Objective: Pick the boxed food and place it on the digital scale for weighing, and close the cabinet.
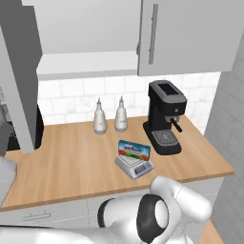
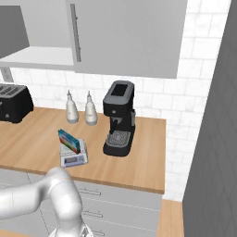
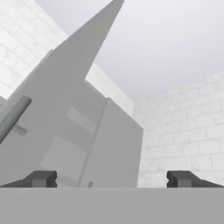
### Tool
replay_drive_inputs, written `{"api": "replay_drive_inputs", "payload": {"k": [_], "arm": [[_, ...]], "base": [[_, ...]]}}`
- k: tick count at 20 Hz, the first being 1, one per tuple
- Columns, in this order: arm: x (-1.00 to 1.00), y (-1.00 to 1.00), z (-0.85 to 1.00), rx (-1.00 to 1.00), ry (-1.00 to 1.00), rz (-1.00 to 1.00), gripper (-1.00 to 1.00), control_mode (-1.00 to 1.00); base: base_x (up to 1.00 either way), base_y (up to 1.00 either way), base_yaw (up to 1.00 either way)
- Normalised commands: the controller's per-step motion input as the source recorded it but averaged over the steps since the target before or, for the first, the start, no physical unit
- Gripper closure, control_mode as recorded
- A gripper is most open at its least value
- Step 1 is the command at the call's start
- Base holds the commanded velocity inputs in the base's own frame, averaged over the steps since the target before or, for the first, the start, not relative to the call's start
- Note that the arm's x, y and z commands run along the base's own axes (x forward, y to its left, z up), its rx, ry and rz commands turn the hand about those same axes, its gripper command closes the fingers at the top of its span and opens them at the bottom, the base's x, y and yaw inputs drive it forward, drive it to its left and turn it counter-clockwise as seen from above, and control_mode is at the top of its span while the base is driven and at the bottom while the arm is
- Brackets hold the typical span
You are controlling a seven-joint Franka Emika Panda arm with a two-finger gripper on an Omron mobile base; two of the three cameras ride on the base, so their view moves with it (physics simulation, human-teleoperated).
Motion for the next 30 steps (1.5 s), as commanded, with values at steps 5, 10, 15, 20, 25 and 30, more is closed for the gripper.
{"api": "replay_drive_inputs", "payload": {"k": [5,10,15,20,25,30], "arm": [[0.27,0.30,-0.01,-0.06,0.12,-0.20,-1.00,-1.00],[0.28,0.09,-0.04,-0.02,0.13,-0.09,-1.00,-1.00],[0.27,0.01,-0.04,0.00,0.11,-0.07,-1.00,-1.00],[0.08,0.03,0.00,0.00,0.11,-0.06,-1.00,-1.00],[0.06,0.40,-0.16,-0.06,0.07,-0.05,-1.00,-1.00],[0.10,0.54,-0.29,-0.07,0.00,-0.03,-1.00,-1.00]], "base": [[0.00,0.00,0.00],[0.00,0.00,0.00],[0.00,0.00,0.00],[0.00,0.00,0.00],[0.00,0.00,0.00],[0.00,0.00,0.00]]}}
